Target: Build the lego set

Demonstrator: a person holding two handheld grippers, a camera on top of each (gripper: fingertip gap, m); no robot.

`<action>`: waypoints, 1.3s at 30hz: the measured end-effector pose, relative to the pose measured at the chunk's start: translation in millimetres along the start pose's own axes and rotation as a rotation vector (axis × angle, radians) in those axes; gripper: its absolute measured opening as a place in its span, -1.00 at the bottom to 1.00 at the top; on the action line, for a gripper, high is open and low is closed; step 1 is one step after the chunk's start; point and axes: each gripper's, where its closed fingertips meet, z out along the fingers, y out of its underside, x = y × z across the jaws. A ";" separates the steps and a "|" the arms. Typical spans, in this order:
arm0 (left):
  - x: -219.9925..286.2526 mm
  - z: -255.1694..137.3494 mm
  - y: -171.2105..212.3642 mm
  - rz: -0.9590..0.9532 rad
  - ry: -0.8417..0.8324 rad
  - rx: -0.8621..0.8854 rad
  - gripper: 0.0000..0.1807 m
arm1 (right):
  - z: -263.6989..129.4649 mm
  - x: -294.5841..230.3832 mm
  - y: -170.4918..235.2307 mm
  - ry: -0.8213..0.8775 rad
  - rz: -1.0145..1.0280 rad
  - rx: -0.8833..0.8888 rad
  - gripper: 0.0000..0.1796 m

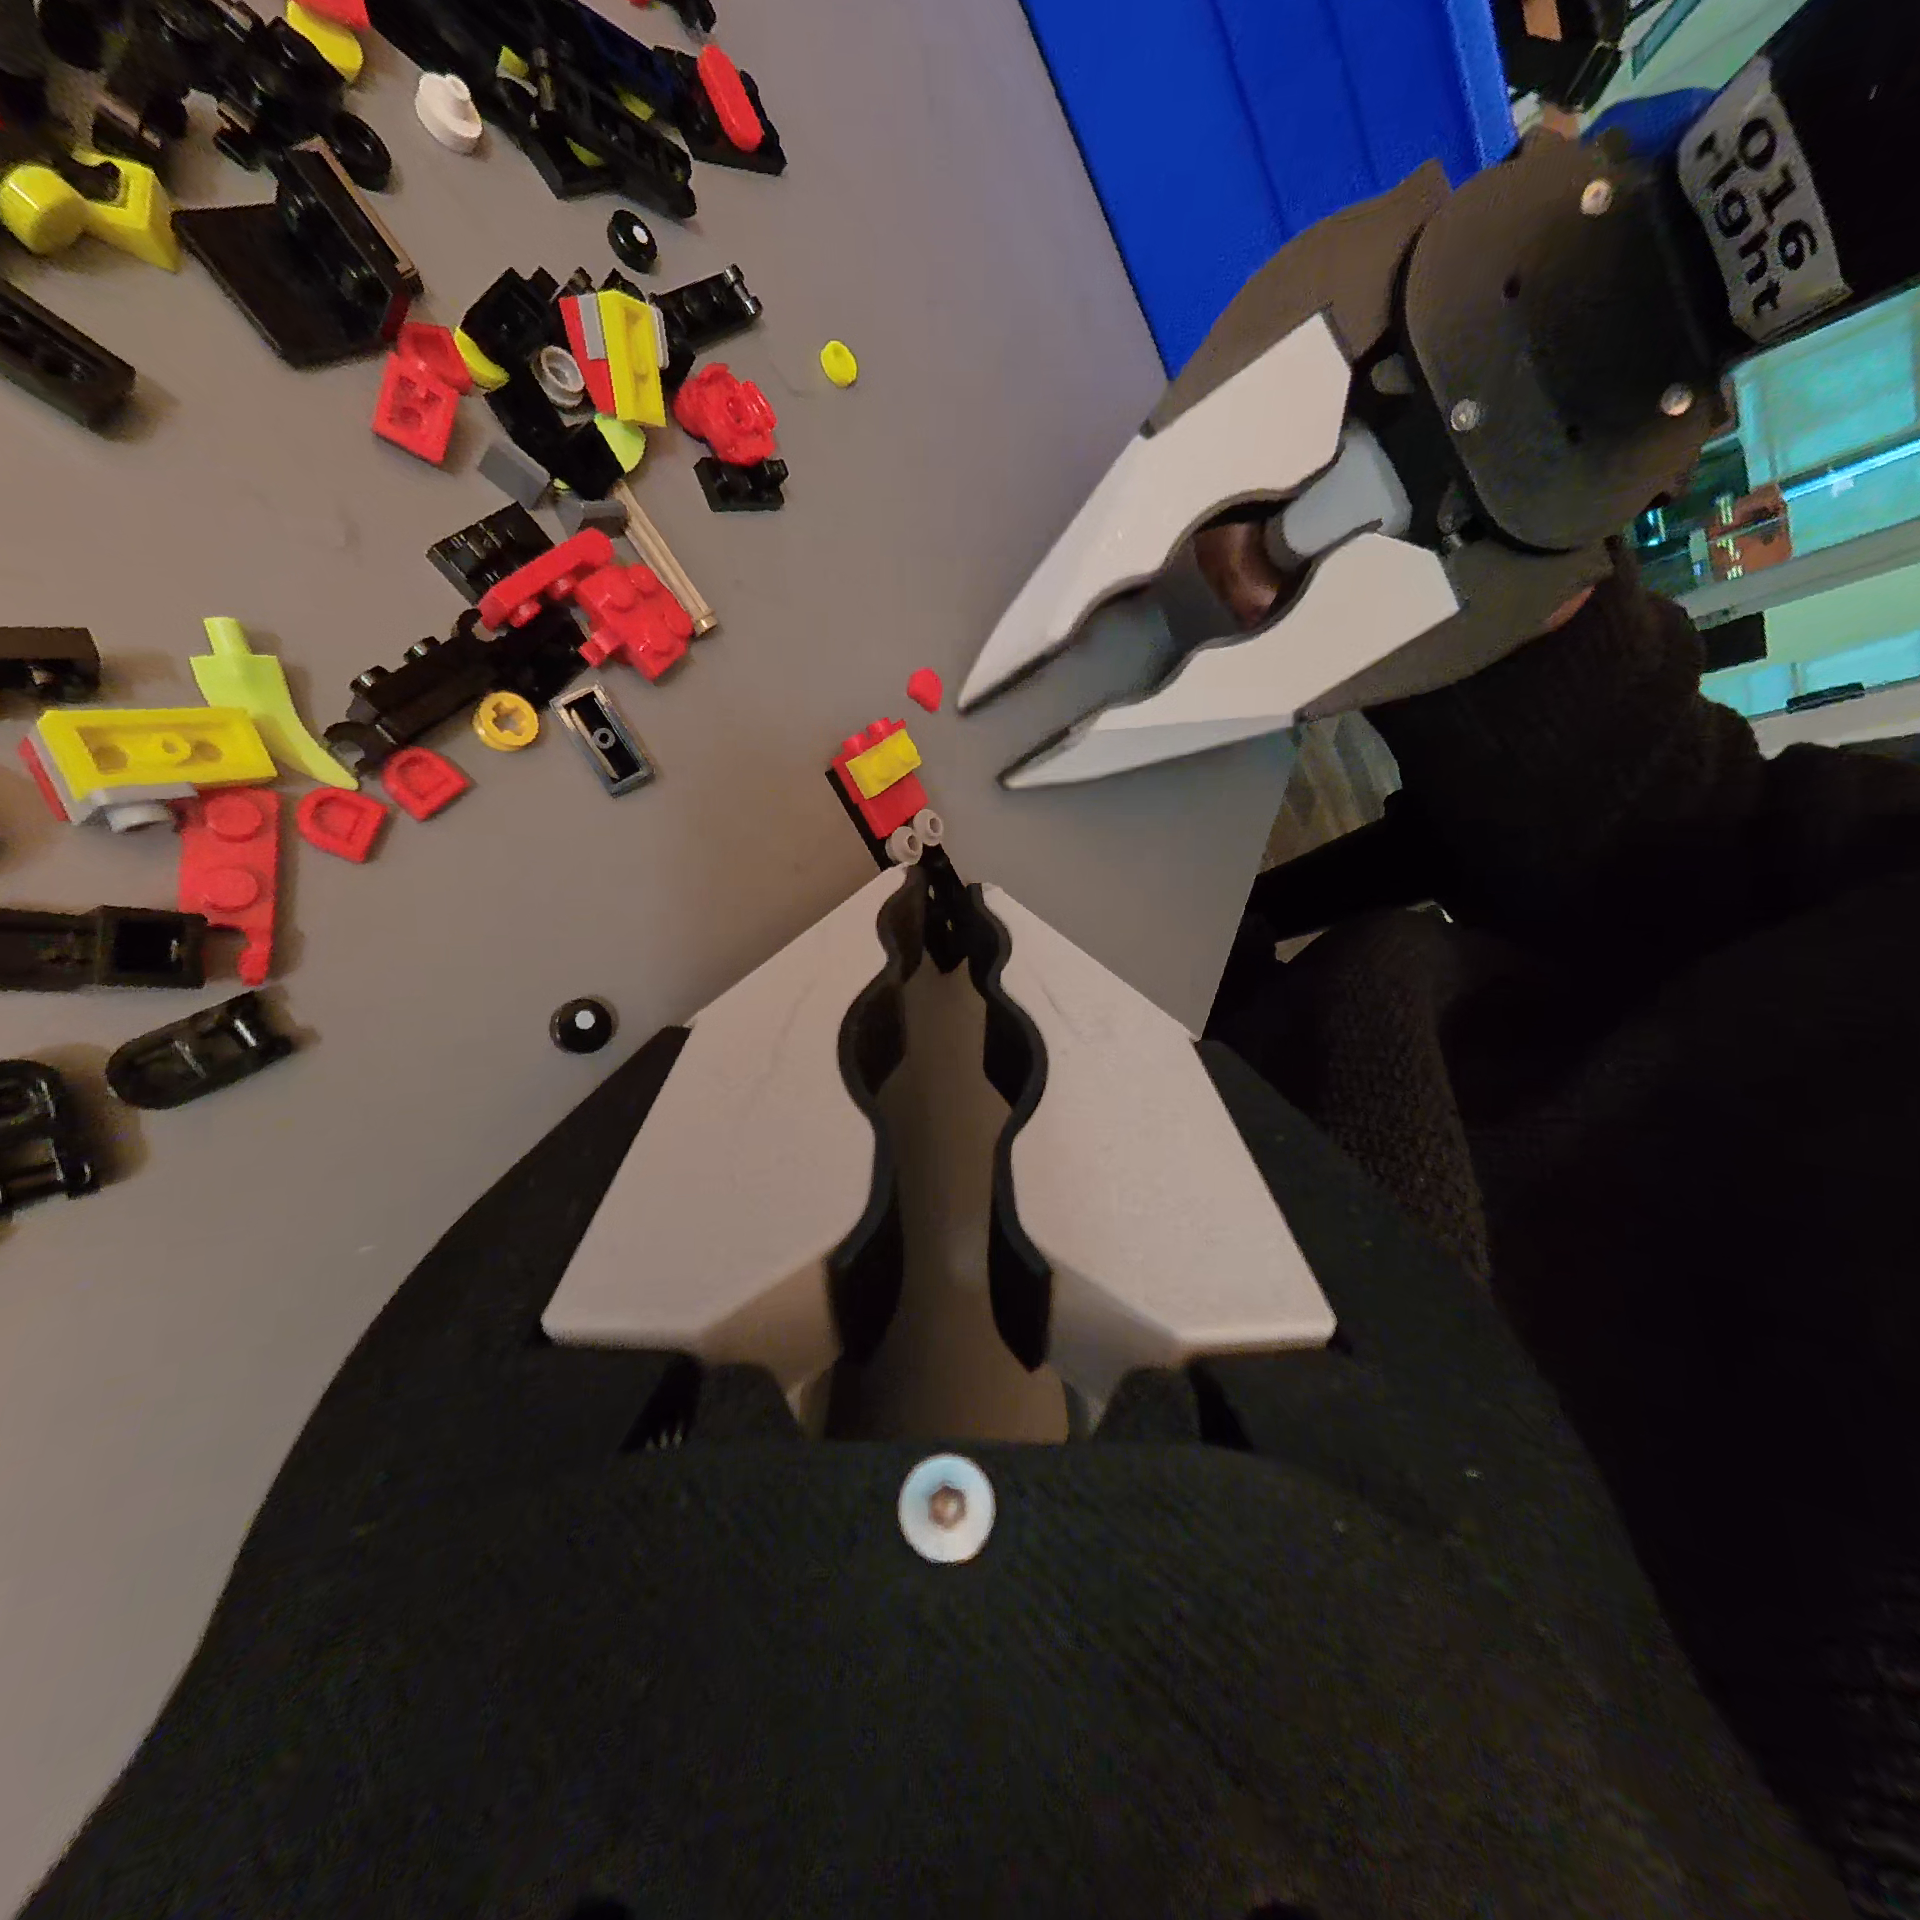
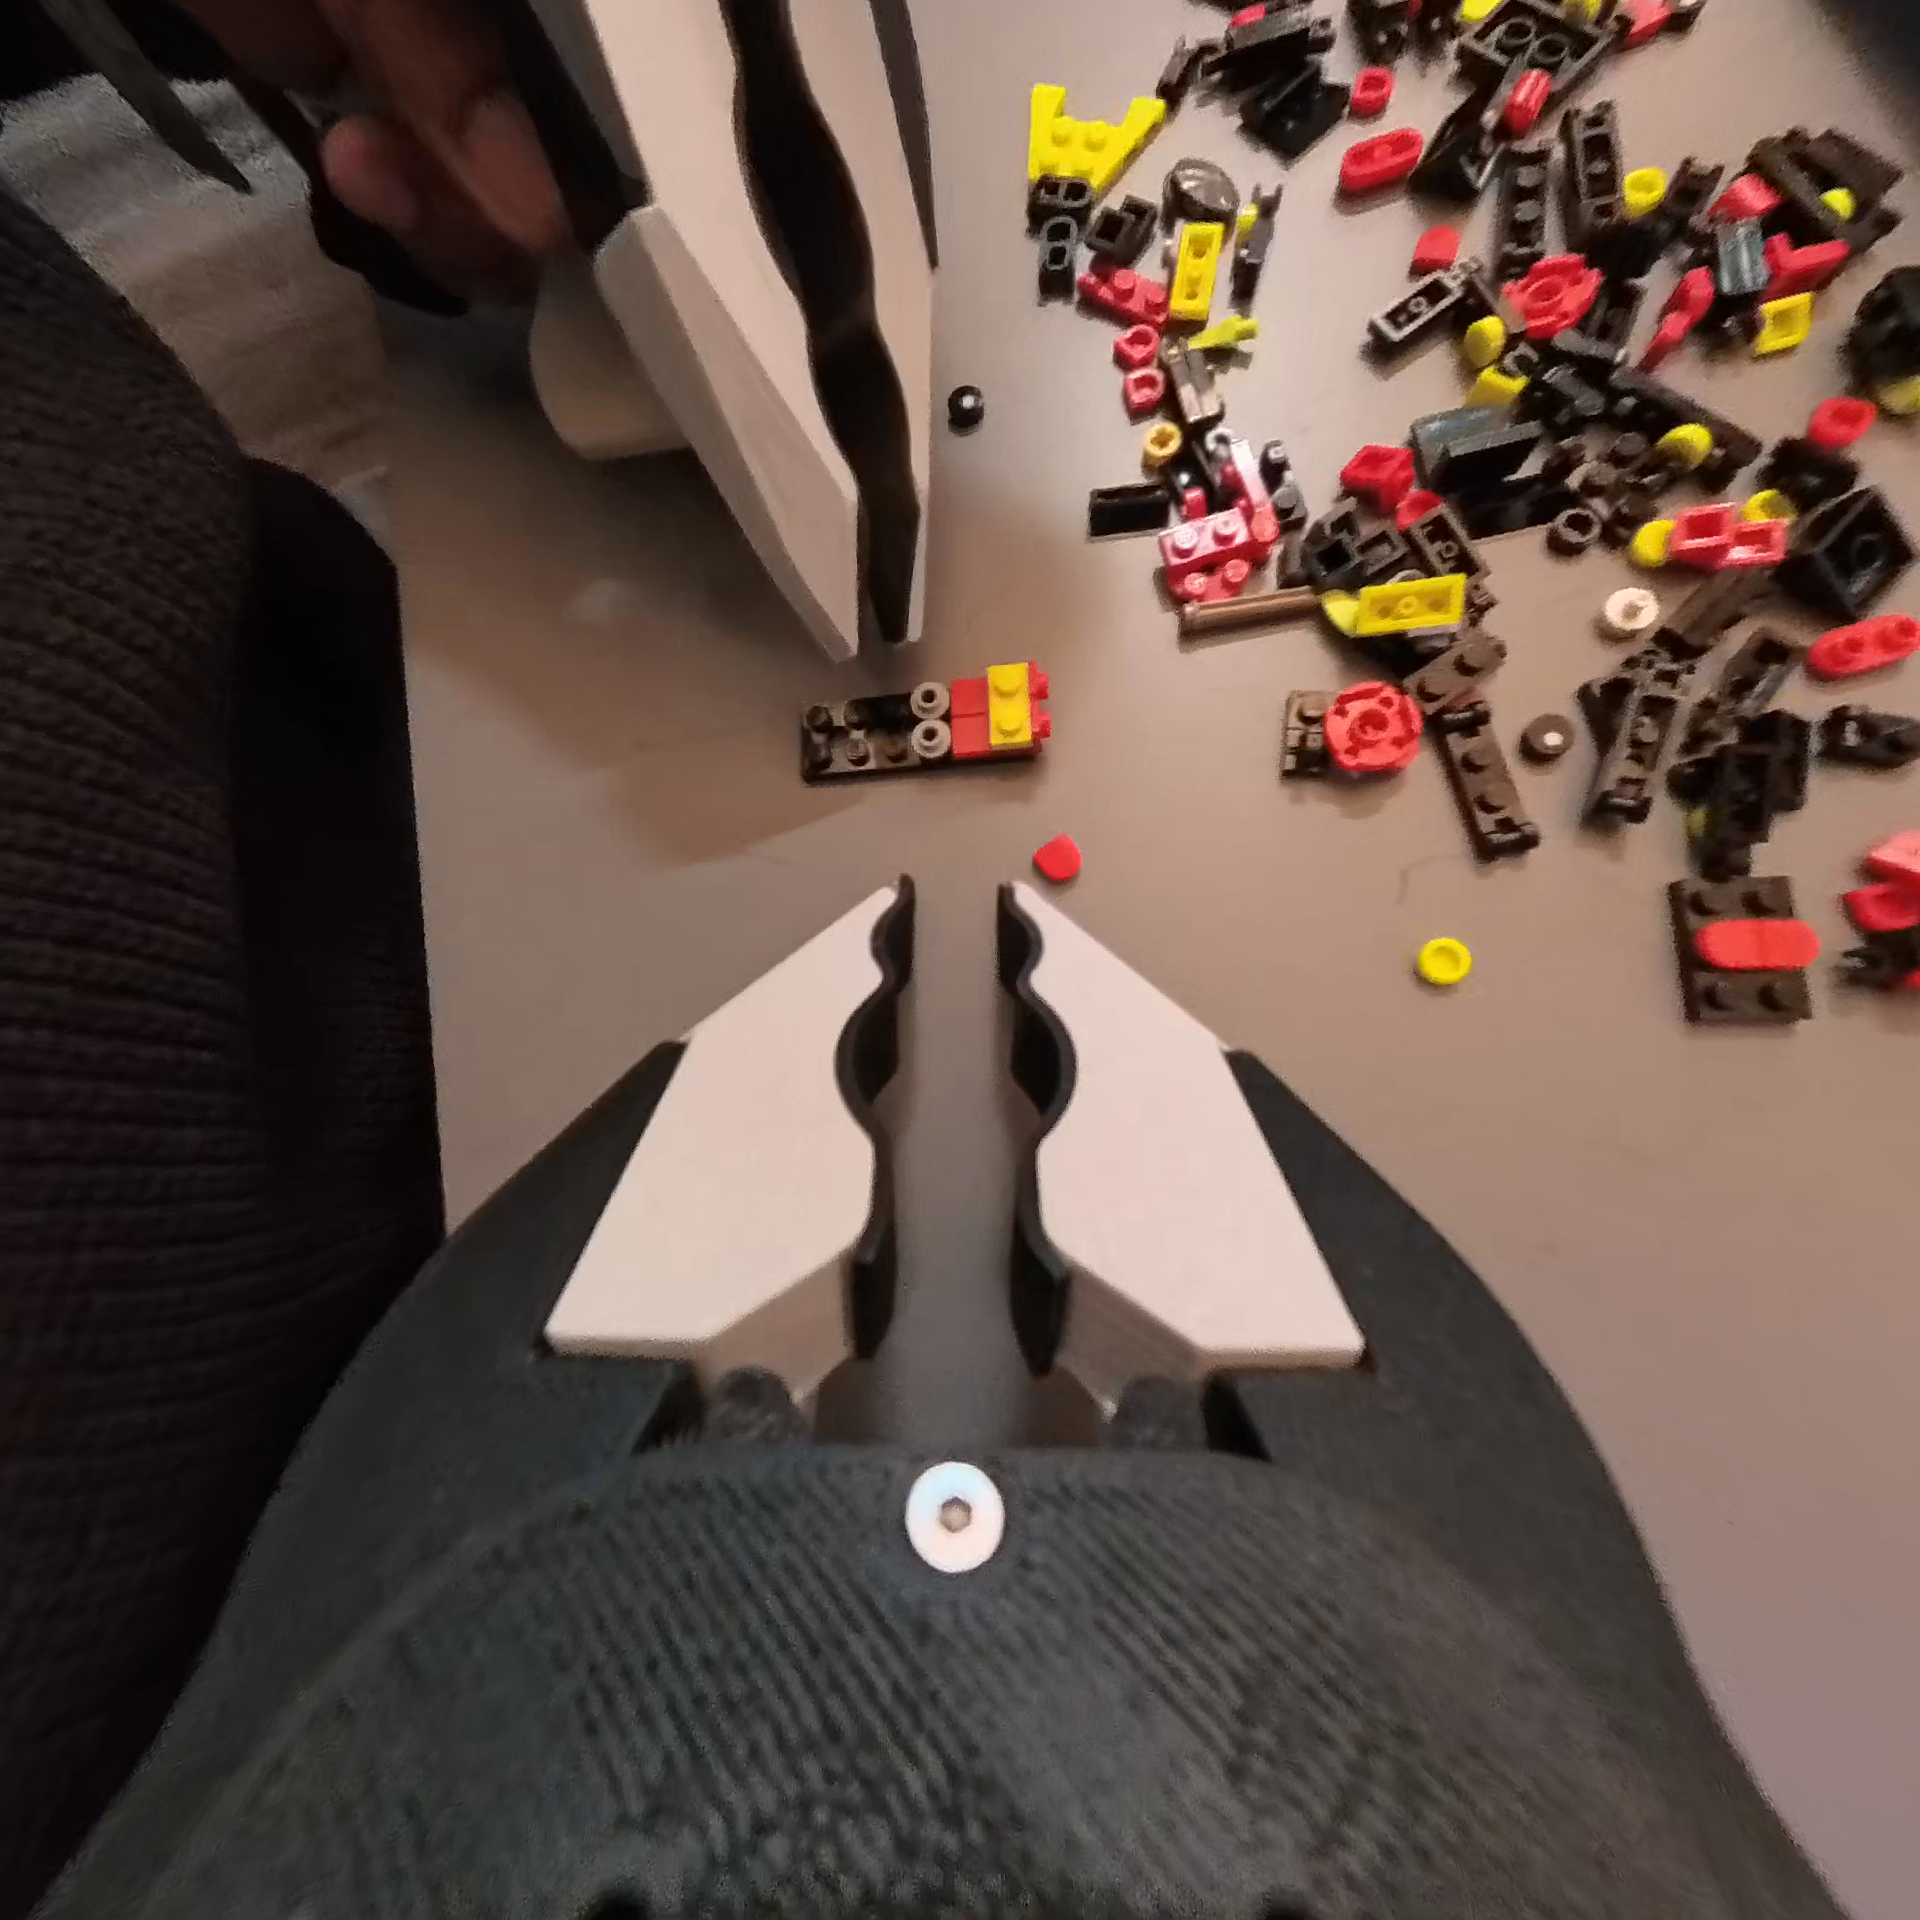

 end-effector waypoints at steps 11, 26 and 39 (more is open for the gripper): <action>1.3 0.7 -0.6 -0.012 0.016 -0.001 -0.95 | 4.8 19.6 -6.7 0.106 -0.085 0.008 -0.83; 2.6 0.4 0.0 -0.011 0.021 -0.003 -0.94 | 3.5 14.4 -3.4 0.111 -0.092 -0.004 -0.90; 2.5 0.8 1.2 -0.008 0.016 -0.010 -0.94 | 6.4 9.1 -6.2 0.103 -0.147 -0.004 -0.94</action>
